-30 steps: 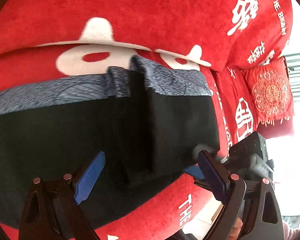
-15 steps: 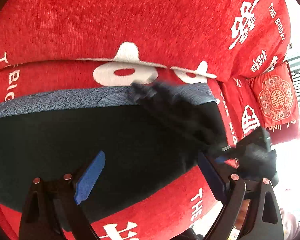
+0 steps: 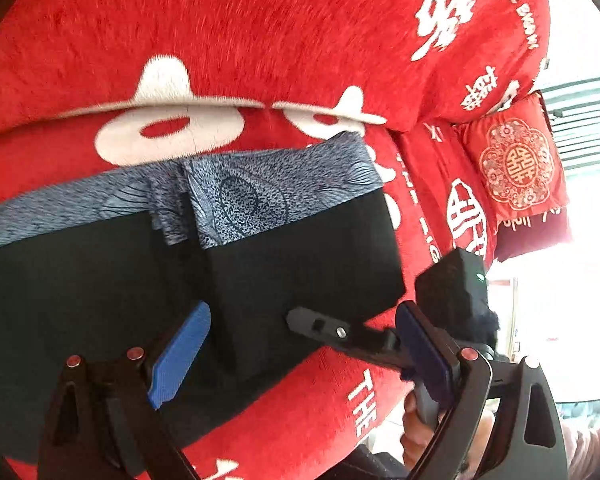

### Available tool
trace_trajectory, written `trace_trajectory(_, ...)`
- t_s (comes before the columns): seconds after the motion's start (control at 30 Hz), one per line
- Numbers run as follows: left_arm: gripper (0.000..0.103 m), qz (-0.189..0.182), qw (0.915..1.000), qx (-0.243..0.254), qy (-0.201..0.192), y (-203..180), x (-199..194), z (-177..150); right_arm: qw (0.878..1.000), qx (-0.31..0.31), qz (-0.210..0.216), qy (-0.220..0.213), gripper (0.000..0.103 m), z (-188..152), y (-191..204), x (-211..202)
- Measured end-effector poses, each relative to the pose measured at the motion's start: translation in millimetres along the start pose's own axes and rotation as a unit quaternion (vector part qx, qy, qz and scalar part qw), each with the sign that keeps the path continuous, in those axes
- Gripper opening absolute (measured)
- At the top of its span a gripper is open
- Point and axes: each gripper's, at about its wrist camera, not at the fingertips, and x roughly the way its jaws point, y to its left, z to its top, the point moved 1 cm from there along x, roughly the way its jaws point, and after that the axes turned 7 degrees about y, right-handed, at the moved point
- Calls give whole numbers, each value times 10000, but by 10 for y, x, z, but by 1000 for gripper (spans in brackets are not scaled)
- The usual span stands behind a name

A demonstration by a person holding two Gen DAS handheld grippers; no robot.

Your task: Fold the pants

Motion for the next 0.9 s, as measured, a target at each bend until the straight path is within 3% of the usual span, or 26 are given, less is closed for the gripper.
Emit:
trace_trajectory(0.13, 95, -232, 9994, -241, 67, 61, 163, 59, 9999, 49, 115, 17, 13, -4, -106, -96)
trace_trajectory(0.23, 94, -201, 9993, -290, 129, 81, 234, 68, 9999, 41, 156, 31, 13, 11, -108, -73)
trace_trajectory(0.27, 90, -160, 9994, -278, 136, 74, 247, 67, 9998, 46, 177, 35, 13, 16, -119, -83)
trace_trajectory(0.3, 74, -112, 9995, -257, 132, 58, 256, 72, 9998, 53, 197, 39, 13, 25, -167, -139)
trace_trajectory(0.33, 65, -99, 9995, -255, 161, 48, 268, 86, 9997, 59, 211, 48, 13, 26, -169, -136)
trace_trajectory(0.4, 20, -31, 9993, -281, 249, 33, 296, 101, 9997, 53, 228, 70, 14, 18, -183, -115)
trace_trajectory(0.43, 15, 26, 9993, -265, 264, 18, 291, 106, 9997, 32, 231, 94, 15, 19, -185, -132)
trace_trajectory(0.57, 15, 348, 9994, -44, -28, -76, 181, 0, 9992, -361, 3, 178, 16, -52, -55, -146)
trace_trajectory(0.63, 14, 654, 9976, -198, 100, 58, 297, -100, 9977, -541, -280, 288, 16, -63, -35, -123)
trace_trajectory(0.73, 11, 226, 9978, -619, 1, 232, 326, -135, 9935, -696, -557, 713, 17, -60, -14, -140)
trace_trajectory(0.8, 11, 265, 9979, -597, -32, 215, 319, -101, 9882, -942, -696, 988, 23, -118, 66, -227)
trace_trajectory(0.9, 11, 451, 9982, -395, 9, 151, 346, -77, 9770, -1644, -931, 985, 23, -159, 268, -584)
